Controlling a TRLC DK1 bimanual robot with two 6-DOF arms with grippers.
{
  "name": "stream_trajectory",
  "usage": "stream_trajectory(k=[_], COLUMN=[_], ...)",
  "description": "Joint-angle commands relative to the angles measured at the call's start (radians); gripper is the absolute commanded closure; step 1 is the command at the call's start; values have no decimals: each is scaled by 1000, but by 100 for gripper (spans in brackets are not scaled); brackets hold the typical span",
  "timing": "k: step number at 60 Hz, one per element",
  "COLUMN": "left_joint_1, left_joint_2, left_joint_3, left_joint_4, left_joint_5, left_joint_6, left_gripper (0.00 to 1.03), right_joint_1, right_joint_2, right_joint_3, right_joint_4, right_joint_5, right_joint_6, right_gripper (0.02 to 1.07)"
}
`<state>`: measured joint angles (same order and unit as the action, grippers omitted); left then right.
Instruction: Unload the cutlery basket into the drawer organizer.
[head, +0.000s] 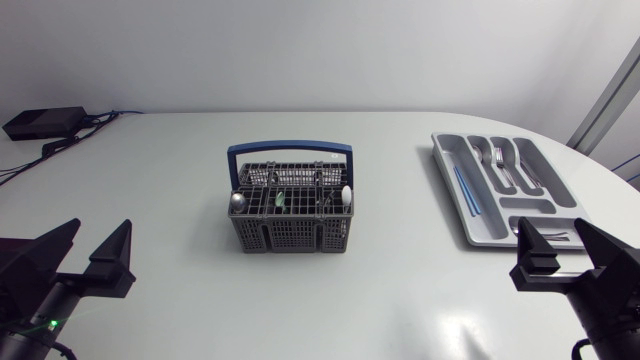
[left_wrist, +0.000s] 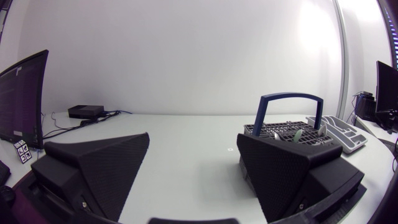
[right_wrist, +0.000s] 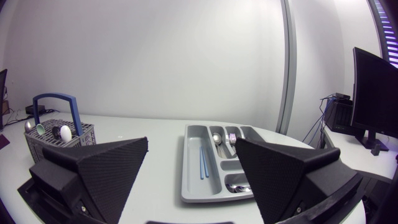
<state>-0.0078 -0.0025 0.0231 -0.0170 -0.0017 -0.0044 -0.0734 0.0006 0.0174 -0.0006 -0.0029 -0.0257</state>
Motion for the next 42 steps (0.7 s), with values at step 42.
stream_trajectory(k=[42], left_joint_1=[15], left_joint_2=[-7], left_joint_3=[66], left_joint_4=[8], left_joint_5=[-23], left_joint_6=[-31], left_gripper=[5], right_joint_1=[20], right_joint_2=[-7], right_joint_3=[12], right_joint_4=[7], right_joint_5=[0], right_joint_6=[23], right_gripper=[6])
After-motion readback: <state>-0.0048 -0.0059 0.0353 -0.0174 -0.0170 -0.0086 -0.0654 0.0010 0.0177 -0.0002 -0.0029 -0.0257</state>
